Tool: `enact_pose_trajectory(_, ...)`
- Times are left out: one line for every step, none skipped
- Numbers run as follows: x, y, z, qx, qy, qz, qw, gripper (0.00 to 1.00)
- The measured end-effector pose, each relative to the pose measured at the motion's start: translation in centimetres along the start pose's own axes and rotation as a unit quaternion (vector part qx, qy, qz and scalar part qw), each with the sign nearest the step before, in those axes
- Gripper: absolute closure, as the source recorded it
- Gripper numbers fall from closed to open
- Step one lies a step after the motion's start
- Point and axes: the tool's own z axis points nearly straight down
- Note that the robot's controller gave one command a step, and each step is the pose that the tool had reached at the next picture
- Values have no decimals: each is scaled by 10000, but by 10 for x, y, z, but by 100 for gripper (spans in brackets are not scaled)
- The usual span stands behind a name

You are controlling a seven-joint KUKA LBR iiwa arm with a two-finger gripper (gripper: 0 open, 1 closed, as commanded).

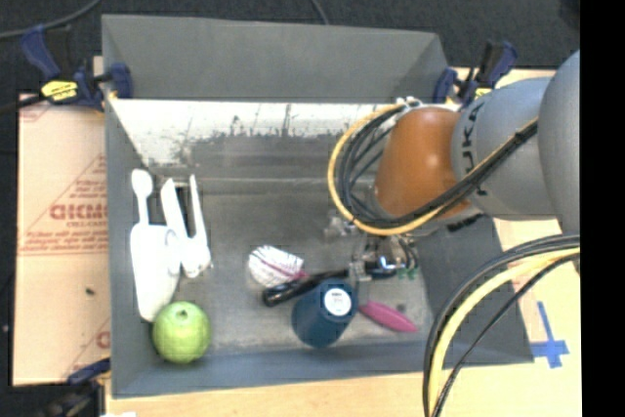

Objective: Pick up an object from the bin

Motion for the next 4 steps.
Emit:
enact_pose_trajectory(33,-8,1,6,-13,-875,9962,0)
enact_pose_trajectory(54,23,1,-2,-13,649,9979,100)
enact_pose_trajectory(54,23,1,0,-14,633,9980,100)
enact_pose_trajectory(54,22,1,1,-14,624,9980,100)
